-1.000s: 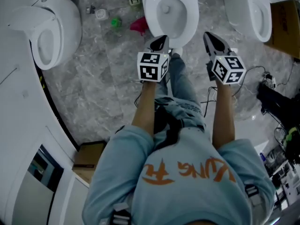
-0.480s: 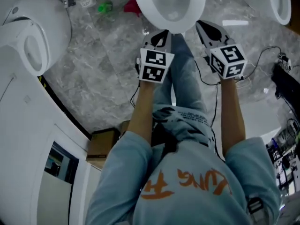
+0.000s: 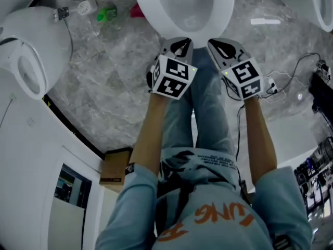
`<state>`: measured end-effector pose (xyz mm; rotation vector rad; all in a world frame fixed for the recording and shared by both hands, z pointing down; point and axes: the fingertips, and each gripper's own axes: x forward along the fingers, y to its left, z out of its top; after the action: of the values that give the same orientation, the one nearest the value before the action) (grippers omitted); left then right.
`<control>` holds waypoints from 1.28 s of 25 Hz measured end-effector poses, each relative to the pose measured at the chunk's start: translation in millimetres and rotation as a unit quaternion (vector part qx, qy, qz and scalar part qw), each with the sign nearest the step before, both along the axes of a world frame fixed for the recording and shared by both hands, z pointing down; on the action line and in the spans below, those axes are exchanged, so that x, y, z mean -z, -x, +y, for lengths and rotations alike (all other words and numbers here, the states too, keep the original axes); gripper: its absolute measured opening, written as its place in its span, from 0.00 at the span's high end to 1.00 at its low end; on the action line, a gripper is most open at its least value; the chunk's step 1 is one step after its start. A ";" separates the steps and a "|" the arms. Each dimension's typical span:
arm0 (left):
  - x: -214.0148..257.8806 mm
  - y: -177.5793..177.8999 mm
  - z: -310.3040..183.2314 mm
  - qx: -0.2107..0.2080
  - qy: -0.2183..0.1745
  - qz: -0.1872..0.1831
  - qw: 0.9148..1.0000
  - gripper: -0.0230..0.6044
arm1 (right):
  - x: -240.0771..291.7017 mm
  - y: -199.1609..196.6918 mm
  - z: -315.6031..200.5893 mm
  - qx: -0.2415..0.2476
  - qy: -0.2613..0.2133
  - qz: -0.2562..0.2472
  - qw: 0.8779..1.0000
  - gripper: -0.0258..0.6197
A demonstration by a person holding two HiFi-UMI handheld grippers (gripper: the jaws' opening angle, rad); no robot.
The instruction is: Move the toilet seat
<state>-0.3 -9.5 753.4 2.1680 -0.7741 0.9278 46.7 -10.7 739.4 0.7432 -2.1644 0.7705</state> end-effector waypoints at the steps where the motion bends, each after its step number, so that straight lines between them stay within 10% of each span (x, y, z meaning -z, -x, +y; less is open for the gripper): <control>1: -8.0 1.0 0.8 -0.016 0.003 -0.011 1.000 0.97 | -8.3 3.7 1.2 0.011 0.007 -0.003 1.000 0.93; 6: -34.0 3.5 11.5 -0.105 0.001 -0.055 0.993 0.92 | -38.1 17.5 16.8 0.113 0.032 0.006 0.993 0.67; 9: -55.3 -3.4 23.5 -0.192 0.012 -0.074 0.978 0.59 | -60.2 21.0 24.1 0.203 0.030 0.038 0.978 0.57; 17: -99.4 -11.8 30.7 -0.334 -0.016 -0.137 0.932 0.43 | -110.4 23.8 42.3 0.439 0.003 0.111 0.892 0.45; 26: -121.7 -19.3 41.8 -0.394 -0.013 -0.154 0.906 0.40 | -146.1 17.8 52.6 0.525 0.023 0.144 0.838 0.44; 32: -132.1 -22.2 43.3 -0.421 -0.034 -0.177 0.889 0.40 | -147.2 19.9 50.2 0.530 0.013 0.163 0.832 0.45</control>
<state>21.9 33.8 885.6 2.4464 0.0506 1.7773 26.8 39.5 886.6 -0.3725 -1.8316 0.0561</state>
